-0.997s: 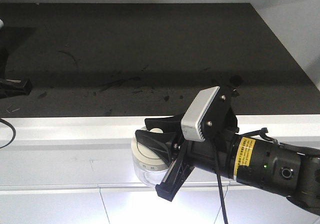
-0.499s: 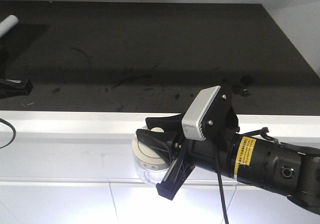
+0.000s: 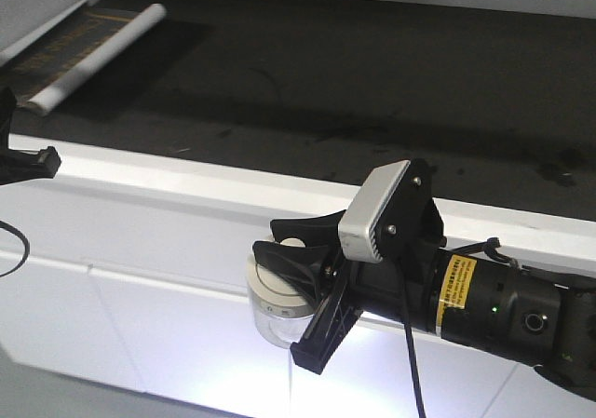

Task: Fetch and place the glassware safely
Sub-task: 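Hold the jar in the right gripper while the base turns away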

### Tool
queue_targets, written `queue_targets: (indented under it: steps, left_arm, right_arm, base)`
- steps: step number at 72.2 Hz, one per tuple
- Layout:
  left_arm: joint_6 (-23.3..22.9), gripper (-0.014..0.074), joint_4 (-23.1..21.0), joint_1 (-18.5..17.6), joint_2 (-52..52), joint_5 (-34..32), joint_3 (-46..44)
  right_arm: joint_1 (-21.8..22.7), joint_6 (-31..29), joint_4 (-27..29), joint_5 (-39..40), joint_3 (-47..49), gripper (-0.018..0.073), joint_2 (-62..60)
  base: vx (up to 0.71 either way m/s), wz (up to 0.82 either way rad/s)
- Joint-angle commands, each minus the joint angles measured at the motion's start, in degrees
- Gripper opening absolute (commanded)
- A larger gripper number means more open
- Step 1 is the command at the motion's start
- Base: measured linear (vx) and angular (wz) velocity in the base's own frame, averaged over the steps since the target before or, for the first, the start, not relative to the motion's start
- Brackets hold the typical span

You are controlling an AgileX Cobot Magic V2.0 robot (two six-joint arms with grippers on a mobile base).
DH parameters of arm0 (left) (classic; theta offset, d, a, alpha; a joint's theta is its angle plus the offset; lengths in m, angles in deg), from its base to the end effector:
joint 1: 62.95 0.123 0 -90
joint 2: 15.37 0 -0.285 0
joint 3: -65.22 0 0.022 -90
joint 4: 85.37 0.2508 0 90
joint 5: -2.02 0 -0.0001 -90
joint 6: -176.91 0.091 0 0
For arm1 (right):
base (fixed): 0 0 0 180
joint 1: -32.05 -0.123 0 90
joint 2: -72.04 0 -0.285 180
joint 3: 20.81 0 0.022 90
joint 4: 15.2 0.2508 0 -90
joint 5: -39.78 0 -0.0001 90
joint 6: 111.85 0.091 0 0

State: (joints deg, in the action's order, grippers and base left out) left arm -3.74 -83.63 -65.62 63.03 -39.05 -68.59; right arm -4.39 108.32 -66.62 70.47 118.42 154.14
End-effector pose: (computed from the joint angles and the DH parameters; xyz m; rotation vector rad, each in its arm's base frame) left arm 0.2517 -0.0136 0.2881 0.0587 1.4569 -0.0431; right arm 0.1916 0.1865 0.2694 -0.9484 1.5670 0.7320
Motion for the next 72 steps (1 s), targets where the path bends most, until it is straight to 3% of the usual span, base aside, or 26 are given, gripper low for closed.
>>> queue_targets:
  steps: [1, 35, 72]
  left_arm:
    - [-0.4, 0.0002, -0.3, 0.0, -1.3, -4.1, -1.7]
    - [-0.4, 0.0002, -0.3, 0.0, -1.3, -4.1, -1.7]
    - [-0.4, 0.0002, -0.3, 0.0, -1.3, -4.1, -1.7]
  right_arm:
    - [0.1, -0.5, 1.5, 4.5, 1.7, -0.0004, -1.9]
    - [0.1, -0.5, 1.5, 4.5, 1.7, -0.0004, -1.9]
    - [0.1, -0.5, 1.4, 4.5, 1.7, -0.0004, -1.9]
  base:
    - [-0.11, 0.44]
    - [-0.13, 0.55]
    - [-0.13, 0.76]
